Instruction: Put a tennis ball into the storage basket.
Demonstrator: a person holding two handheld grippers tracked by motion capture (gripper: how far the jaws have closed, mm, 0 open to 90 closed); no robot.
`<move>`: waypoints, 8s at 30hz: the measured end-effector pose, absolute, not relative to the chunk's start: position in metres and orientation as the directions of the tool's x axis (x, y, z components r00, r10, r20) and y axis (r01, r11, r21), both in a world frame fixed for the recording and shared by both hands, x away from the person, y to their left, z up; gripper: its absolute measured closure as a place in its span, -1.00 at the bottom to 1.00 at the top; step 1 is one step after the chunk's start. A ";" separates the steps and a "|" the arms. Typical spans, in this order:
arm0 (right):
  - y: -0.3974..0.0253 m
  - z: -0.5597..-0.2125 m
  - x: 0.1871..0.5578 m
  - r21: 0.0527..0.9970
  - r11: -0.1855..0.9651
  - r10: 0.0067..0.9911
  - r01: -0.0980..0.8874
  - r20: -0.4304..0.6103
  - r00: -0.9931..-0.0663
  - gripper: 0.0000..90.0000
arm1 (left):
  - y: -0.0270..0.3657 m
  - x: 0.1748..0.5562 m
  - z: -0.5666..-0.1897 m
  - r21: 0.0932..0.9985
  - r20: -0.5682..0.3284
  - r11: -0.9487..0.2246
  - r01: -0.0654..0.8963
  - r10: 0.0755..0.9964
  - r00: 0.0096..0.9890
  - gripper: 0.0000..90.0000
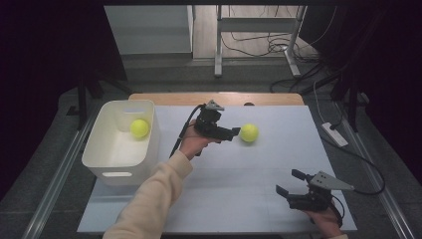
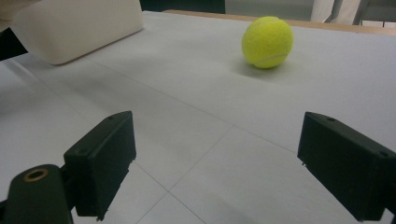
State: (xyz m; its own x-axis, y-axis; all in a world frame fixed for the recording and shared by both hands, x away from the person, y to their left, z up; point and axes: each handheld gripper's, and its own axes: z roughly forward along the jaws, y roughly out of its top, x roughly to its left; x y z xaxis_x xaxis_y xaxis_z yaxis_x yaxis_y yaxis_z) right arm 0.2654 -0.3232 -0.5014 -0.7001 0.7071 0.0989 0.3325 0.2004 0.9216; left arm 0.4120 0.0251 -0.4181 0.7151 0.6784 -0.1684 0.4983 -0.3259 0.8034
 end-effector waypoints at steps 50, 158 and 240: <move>-0.323 -0.505 0.270 0.916 0.226 0.709 0.332 0.079 -0.700 -0.75 | -0.020 0.450 -0.448 0.775 -0.112 -0.394 0.493 0.683 0.722 -0.82; -0.326 -0.506 0.272 0.913 0.231 0.710 0.335 0.077 -0.700 -0.75 | -0.035 0.461 -0.459 0.751 -0.166 -0.418 0.512 0.631 0.758 -0.38; -0.321 -0.506 0.271 0.908 0.256 0.713 0.332 0.054 -0.699 -0.75 | 0.021 0.402 -0.417 0.845 -0.127 -0.336 0.415 0.629 0.767 -0.38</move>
State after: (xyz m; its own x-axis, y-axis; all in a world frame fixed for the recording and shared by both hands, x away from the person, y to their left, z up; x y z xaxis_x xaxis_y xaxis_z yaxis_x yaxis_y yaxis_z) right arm 0.2711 -0.3210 -0.5063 -0.6990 0.7131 0.0543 0.3319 0.2562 0.9079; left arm 0.4023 0.0206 -0.4167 0.7672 0.6288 -0.1268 0.4152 -0.3362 0.8453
